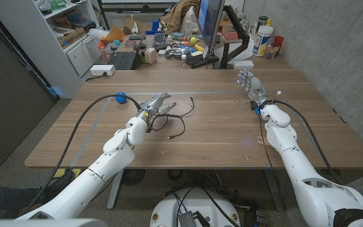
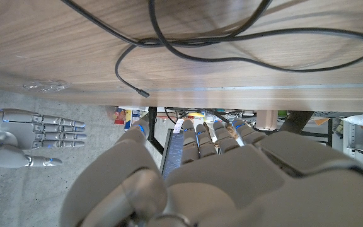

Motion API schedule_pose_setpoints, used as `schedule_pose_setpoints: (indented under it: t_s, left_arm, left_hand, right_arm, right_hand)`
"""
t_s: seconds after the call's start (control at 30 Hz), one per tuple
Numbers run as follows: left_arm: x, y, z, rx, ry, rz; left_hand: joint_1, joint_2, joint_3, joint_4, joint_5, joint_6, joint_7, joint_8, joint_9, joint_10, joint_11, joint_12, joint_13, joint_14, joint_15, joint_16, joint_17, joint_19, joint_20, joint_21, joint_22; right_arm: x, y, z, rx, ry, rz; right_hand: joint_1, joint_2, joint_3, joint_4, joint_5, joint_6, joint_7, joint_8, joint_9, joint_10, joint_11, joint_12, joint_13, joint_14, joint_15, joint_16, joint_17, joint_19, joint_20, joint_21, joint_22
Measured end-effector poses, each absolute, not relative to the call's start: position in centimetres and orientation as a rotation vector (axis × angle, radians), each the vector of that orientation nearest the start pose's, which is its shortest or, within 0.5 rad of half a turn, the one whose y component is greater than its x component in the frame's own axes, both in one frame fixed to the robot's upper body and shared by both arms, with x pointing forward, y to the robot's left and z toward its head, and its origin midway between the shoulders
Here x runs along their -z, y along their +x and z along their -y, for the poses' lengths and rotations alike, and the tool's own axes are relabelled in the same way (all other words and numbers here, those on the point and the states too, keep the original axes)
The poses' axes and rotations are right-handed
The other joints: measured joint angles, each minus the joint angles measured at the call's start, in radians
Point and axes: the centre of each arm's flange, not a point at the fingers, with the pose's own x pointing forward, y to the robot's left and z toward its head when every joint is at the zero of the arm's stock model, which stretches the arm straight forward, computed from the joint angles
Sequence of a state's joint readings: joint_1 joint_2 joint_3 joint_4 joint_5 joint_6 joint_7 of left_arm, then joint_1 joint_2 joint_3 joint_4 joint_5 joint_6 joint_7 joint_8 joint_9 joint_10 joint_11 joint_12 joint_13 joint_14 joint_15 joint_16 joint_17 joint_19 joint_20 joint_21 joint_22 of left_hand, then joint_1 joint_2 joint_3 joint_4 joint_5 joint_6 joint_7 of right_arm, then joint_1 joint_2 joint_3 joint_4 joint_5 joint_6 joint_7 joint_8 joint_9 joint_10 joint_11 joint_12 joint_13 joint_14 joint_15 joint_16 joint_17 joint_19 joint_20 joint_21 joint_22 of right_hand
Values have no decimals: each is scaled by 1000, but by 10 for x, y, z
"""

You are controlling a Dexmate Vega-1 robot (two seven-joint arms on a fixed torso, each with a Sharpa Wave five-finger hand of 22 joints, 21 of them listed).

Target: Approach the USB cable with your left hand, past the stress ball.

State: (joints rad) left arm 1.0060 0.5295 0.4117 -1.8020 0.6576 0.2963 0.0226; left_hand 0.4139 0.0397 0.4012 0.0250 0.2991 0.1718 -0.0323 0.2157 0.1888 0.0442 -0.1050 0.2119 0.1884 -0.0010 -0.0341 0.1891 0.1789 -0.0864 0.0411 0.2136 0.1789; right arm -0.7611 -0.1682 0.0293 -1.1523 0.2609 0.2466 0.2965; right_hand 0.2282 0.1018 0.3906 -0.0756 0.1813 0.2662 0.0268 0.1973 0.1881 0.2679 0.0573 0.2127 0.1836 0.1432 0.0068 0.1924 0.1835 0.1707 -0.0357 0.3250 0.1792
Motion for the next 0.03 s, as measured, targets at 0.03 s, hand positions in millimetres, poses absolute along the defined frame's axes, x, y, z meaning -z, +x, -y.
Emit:
schedule_pose_setpoints:
  t_s: [0.03]
  left_arm:
    - [34,594,-209,-108,1194,517]
  left_hand:
    - [0,0,0,0,0,0,0,0,0,0,0,0,0,0,0,0,0,0,0,0,0]
  right_arm:
    - [-8,673,297,-199,30,664]
  right_hand:
    - [0,0,0,0,0,0,0,0,0,0,0,0,0,0,0,0,0,0,0,0,0]
